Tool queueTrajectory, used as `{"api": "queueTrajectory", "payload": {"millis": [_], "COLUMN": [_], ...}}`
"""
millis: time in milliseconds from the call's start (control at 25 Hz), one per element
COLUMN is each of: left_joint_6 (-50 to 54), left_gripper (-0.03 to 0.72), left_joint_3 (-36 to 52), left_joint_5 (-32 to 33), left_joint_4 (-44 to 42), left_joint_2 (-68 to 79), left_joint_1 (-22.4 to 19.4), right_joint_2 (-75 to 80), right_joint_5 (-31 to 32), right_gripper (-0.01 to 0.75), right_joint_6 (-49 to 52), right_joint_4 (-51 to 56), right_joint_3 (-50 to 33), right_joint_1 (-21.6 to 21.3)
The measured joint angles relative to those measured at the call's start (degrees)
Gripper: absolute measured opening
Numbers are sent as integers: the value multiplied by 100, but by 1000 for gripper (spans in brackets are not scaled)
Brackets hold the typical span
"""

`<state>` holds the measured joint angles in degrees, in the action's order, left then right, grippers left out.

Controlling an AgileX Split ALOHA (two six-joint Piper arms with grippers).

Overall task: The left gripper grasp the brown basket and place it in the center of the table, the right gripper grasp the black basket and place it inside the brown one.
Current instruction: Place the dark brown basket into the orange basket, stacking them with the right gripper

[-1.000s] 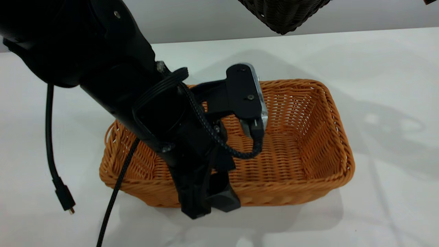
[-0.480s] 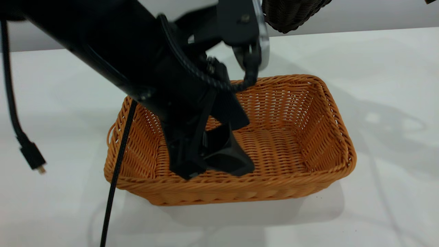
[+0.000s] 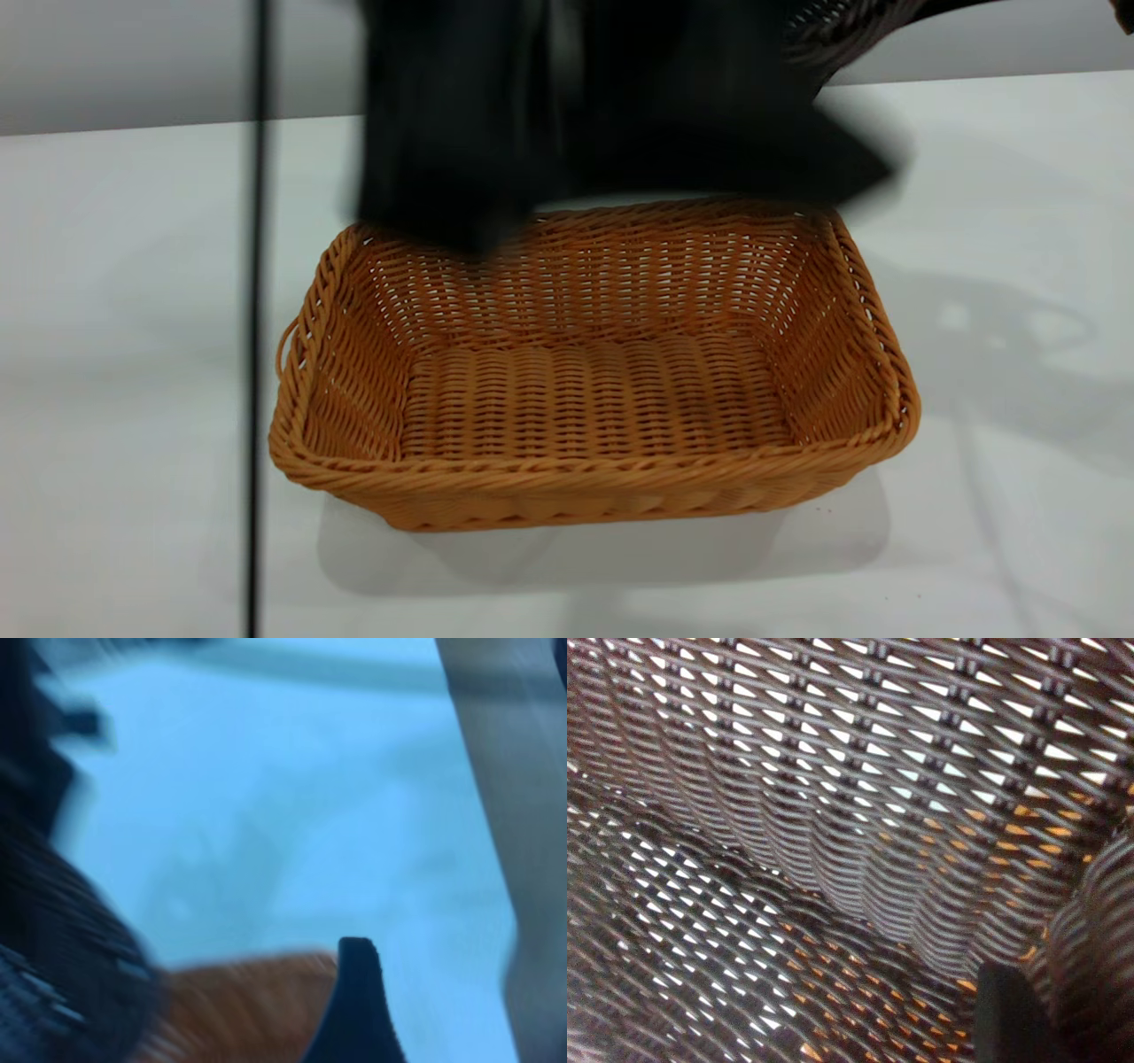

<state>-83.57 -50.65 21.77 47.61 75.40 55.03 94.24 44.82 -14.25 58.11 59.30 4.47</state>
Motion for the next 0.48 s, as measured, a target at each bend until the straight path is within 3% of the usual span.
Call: {"api": "queueTrajectory", "payload": {"millis": [280, 480], "left_joint_6": [467, 462], "left_gripper": [496, 477], "left_joint_3": [0, -5], "left_joint_5": [-1576, -1830], "left_joint_4": [60, 60], "left_joint_2": [-1301, -1347], "left_joint_1": [16, 16], "right_joint_2": [0, 202], "right_joint_5": [856, 1594], "right_gripper": [210, 208], "right_joint_6": [-494, -589], "right_joint_4": [-846, -1620], "right_joint_3": [7, 492], "right_joint_1": [6, 70]}}
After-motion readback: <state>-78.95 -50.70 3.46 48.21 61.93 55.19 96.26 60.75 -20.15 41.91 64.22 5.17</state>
